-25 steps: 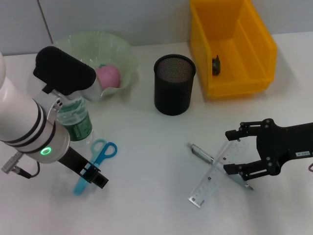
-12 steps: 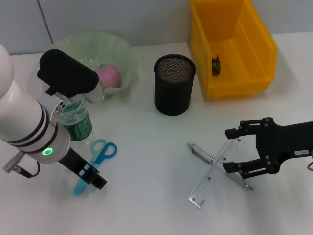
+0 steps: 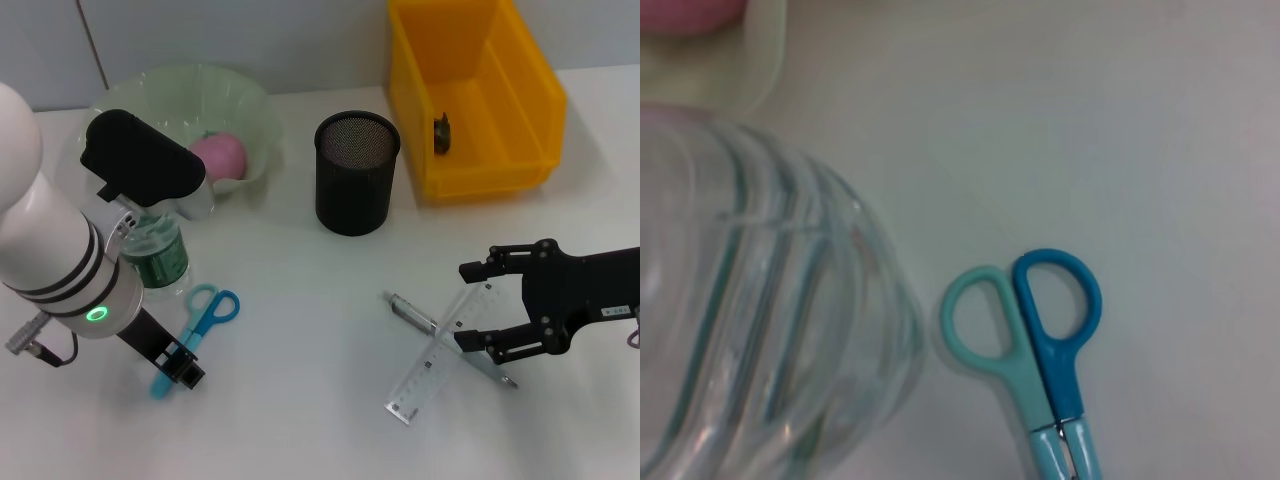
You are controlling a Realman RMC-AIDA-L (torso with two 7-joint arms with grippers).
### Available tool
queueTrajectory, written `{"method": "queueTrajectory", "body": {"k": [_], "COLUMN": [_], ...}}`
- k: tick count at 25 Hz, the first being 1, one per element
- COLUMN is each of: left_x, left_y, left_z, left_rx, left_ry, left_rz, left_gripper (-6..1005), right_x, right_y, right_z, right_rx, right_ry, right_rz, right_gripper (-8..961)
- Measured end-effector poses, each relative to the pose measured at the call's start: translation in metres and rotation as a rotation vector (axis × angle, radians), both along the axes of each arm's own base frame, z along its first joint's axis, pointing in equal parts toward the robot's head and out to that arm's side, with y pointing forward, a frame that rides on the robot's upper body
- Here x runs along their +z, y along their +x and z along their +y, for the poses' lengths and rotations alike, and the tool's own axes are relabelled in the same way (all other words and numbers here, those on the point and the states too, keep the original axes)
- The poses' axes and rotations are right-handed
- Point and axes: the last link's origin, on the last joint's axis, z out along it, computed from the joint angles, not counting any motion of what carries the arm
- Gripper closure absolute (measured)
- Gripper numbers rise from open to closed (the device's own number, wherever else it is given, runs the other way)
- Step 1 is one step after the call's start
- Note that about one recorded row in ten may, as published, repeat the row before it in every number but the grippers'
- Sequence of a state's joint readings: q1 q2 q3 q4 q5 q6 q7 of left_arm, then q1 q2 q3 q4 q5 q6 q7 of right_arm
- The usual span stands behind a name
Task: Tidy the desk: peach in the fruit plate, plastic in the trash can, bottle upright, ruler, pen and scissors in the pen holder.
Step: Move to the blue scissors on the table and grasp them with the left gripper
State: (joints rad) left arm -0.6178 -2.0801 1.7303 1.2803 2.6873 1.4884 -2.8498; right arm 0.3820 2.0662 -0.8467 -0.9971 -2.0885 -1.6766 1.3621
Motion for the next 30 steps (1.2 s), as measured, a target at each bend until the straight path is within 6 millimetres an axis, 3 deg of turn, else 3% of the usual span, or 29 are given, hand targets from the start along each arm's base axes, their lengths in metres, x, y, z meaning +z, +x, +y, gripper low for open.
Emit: {"method": "queueTrajectory", "body": {"k": [5, 11, 22, 30], "left_x": [-0.0005, -0.0013, -0.0030, -0.0036], "left_y": [-0.0006, -0.0017, -0.0049, -0.0052], "left_z": [0.0007, 0.0016, 0.0023, 0.0036], "left_rx": [-0.007, -0.008, -0.001, -0.002], "left_ry": [-0.002, -0.002, -0.014, -0.015], "left_rz": [0.000, 0.001, 0.013, 0.015], "left_gripper": [445, 444, 693, 736], "right_x": [0.0001, -0.0001, -0.0005, -0.0004], "right_y": [-0.0002, -0.0003, -0.0007, -0.0013], "right_z": [0.0001, -0.0002, -0.0001, -0.0005], "right_rx": [0.000, 0.000, 0.000, 0.003], "right_ry": [0.001, 0.002, 0.001, -0.002], "right_rz": [0.002, 0.004, 0.007, 0.008], "right_gripper": [139, 139, 139, 140]}}
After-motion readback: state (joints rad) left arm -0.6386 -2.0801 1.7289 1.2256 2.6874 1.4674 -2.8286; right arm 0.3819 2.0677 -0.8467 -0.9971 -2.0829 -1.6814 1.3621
